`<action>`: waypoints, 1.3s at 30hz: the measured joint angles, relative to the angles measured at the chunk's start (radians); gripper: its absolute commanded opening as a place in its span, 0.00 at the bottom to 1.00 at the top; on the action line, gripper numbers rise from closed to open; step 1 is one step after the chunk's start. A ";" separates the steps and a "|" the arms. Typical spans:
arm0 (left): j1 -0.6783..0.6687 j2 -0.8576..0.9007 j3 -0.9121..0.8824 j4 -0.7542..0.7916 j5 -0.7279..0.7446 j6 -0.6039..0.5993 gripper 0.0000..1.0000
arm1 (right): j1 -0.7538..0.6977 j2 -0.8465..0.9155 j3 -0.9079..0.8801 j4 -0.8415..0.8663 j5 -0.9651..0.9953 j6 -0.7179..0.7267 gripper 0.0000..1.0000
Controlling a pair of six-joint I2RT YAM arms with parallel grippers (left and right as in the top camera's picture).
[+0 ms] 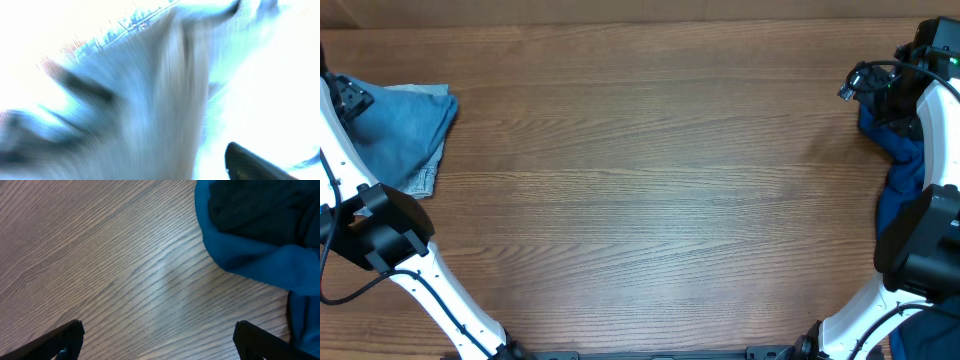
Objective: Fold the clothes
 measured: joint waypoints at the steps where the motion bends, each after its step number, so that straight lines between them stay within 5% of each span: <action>1: 0.000 0.000 0.000 -0.005 -0.005 0.002 1.00 | 0.000 0.000 0.000 0.001 0.000 0.000 1.00; 12: 0.000 -0.108 -0.003 -0.040 -0.018 0.002 0.99 | 0.000 0.000 0.000 0.000 0.000 0.000 1.00; 13: 0.000 -0.159 -0.003 -0.041 -0.011 0.002 0.92 | 0.000 0.000 0.000 0.000 0.000 0.000 1.00; 14: 0.000 -0.210 -0.003 -0.041 0.001 0.002 0.73 | 0.000 0.000 0.000 0.000 0.000 0.000 1.00; 16: 0.000 -0.305 0.001 -0.043 0.032 0.002 0.12 | 0.000 0.000 0.000 0.000 0.000 0.000 1.00; 17: 0.000 -0.325 0.007 -0.057 0.043 0.005 0.04 | 0.000 0.000 0.000 0.000 0.000 0.000 1.00; 39: 0.165 0.174 -0.011 -0.203 0.061 0.021 0.04 | 0.000 0.000 0.000 0.000 0.000 0.000 1.00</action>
